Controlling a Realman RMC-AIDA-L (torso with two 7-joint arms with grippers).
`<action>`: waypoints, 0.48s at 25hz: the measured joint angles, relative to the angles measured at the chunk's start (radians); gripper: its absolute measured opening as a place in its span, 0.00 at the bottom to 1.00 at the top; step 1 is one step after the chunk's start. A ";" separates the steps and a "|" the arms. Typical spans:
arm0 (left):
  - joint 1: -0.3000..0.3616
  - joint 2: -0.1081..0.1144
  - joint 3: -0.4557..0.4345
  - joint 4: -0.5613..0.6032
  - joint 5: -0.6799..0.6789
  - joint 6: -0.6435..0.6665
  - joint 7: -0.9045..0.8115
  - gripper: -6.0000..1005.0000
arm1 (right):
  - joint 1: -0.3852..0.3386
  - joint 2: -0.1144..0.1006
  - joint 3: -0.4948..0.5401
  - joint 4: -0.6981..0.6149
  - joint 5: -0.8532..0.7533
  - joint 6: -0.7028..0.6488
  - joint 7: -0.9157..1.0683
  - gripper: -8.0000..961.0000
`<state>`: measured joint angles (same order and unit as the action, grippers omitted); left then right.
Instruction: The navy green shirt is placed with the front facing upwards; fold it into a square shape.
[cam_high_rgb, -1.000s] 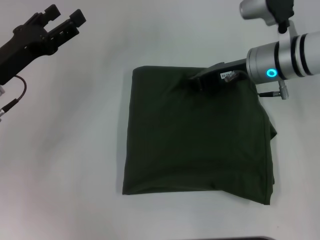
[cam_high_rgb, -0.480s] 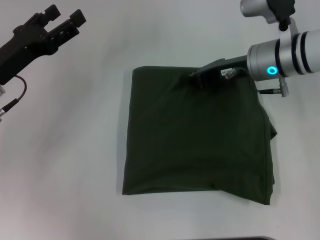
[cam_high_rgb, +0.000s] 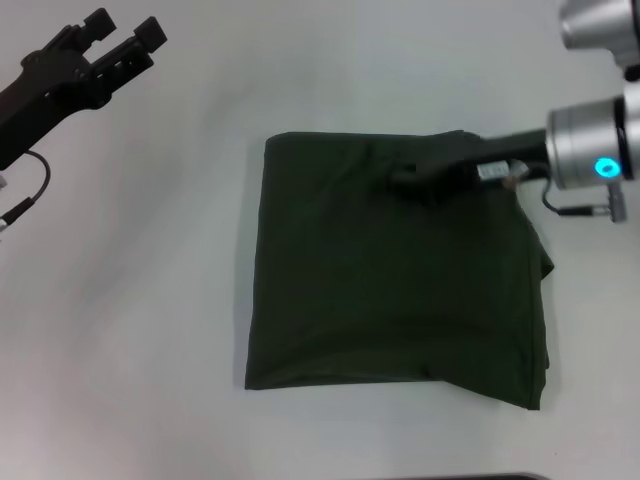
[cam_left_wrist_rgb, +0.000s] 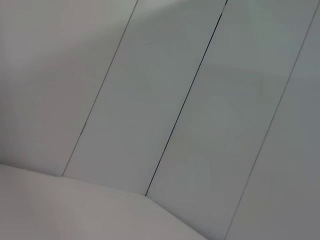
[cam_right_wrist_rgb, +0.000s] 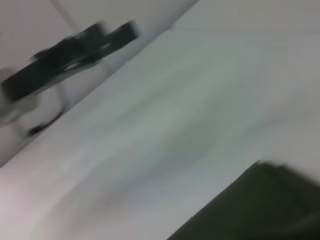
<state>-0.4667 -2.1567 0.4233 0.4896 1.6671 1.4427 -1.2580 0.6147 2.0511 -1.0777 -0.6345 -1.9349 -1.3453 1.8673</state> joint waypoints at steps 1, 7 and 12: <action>-0.001 0.000 0.000 -0.001 0.000 0.000 0.000 0.90 | -0.007 -0.004 -0.001 0.000 -0.002 -0.025 -0.012 0.03; -0.003 -0.002 0.000 -0.001 0.000 0.001 0.001 0.90 | -0.042 -0.017 0.001 0.000 -0.062 -0.152 -0.066 0.03; -0.003 -0.003 0.000 -0.001 -0.008 0.000 0.000 0.90 | -0.047 -0.010 -0.001 0.007 -0.142 -0.234 -0.107 0.03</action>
<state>-0.4695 -2.1596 0.4234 0.4887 1.6589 1.4425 -1.2576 0.5675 2.0413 -1.0788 -0.6270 -2.0770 -1.5796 1.7606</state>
